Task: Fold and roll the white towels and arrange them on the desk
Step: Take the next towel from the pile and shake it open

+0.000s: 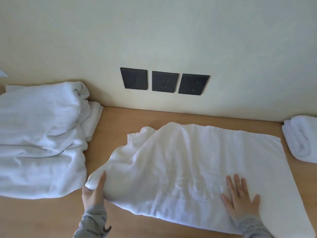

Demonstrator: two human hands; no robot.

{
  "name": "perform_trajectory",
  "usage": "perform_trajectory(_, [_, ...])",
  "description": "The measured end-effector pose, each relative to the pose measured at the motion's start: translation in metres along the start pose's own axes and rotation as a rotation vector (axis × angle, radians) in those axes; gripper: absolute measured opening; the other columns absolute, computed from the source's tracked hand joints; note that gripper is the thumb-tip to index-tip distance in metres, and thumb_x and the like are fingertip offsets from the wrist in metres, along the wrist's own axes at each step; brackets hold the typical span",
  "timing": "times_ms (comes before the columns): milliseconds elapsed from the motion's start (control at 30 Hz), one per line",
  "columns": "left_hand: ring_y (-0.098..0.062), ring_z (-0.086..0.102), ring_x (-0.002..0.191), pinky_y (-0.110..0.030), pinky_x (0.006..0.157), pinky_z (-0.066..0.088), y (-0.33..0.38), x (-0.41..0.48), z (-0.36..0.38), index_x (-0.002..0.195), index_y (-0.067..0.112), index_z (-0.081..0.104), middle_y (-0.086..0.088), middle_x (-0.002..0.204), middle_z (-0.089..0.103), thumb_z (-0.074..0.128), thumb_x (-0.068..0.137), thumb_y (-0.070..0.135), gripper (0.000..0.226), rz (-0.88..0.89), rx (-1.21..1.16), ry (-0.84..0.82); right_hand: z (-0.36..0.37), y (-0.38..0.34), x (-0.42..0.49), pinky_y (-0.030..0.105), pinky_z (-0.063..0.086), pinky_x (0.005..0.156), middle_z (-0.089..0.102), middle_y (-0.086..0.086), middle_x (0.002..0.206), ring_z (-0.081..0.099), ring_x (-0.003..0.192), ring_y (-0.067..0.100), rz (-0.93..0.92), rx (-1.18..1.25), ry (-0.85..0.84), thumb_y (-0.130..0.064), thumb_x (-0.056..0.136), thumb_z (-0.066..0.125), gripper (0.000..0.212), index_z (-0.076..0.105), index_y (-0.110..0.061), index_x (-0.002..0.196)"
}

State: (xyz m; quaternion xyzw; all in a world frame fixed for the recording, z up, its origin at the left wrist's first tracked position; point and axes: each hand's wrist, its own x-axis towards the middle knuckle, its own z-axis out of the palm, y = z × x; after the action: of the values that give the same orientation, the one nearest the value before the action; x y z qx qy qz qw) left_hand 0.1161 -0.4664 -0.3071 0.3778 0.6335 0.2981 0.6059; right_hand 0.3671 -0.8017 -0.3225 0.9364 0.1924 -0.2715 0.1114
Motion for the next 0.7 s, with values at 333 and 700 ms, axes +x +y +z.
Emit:
perform_trajectory(333, [-0.032, 0.057, 0.101, -0.037, 0.090, 0.044, 0.049, 0.079, 0.029, 0.105, 0.010, 0.062, -0.011, 0.109, 0.064, 0.065, 0.070, 0.047, 0.051, -0.013, 0.645, -0.253, -0.128, -0.218, 0.041, 0.039, 0.039, 0.089, 0.063, 0.013, 0.110, 0.054, 0.105, 0.035, -0.562, 0.494, 0.470, -0.008, 0.086, 0.055, 0.028, 0.062, -0.005, 0.112])
perform_trajectory(700, [-0.021, 0.057, 0.105, -0.032, 0.093, 0.045, 0.047, 0.052, 0.087, 0.116, 0.022, 0.059, -0.004, 0.119, 0.061, 0.067, 0.077, 0.048, 0.048, -0.097, 1.212, -0.921, -0.137, -0.335, 0.099, 0.036, 0.033, 0.104, 0.044, 0.002, 0.137, 0.038, 0.128, 0.024, -0.505, -0.159, -0.030, -0.050, 0.085, 0.054, 0.058, 0.039, -0.024, 0.135])
